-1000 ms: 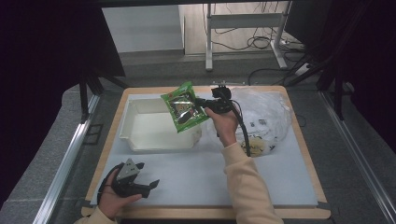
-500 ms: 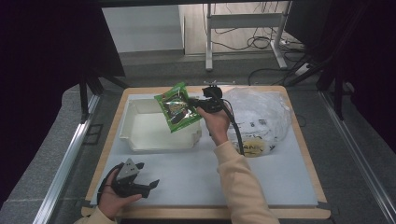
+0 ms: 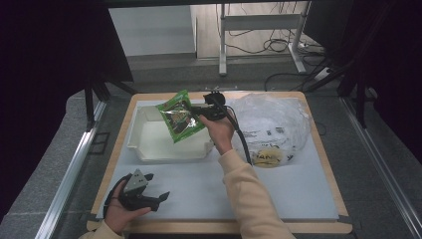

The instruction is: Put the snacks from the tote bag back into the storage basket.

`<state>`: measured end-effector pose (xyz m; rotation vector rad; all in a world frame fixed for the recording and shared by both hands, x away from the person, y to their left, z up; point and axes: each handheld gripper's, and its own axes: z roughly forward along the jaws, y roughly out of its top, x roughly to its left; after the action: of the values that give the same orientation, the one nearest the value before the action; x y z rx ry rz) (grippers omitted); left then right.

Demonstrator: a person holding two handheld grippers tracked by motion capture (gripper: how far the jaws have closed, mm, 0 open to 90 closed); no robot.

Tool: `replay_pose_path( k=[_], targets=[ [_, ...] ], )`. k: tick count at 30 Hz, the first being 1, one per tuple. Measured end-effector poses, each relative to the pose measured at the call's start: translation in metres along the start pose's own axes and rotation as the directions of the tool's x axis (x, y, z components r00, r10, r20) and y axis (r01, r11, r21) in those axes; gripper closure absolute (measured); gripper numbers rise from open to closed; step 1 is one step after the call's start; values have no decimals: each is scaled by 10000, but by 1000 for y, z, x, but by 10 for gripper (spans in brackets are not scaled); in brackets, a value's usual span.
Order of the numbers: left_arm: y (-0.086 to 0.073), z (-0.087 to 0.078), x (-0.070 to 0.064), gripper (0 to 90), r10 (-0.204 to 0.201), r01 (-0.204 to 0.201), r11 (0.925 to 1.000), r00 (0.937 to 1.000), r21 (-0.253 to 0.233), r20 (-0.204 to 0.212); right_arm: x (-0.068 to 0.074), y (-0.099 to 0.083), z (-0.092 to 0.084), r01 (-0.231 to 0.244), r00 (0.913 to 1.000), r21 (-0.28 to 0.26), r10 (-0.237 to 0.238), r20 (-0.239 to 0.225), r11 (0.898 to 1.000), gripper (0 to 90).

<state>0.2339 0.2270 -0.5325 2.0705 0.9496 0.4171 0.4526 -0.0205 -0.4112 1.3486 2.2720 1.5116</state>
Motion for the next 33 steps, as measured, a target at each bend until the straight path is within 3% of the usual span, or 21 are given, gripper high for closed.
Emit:
replay_pose_path(
  k=[15,33],
  targets=[
    [0,0,0,124,-13,13,10000,10000,-4,22,15,-2,25,-160,9997,129,162,-168,9998,900],
    [0,-1,0,124,-32,32,10000,10000,-8,52,22,-7,46,-424,9989,229,428,-174,9988,900]
  ],
)
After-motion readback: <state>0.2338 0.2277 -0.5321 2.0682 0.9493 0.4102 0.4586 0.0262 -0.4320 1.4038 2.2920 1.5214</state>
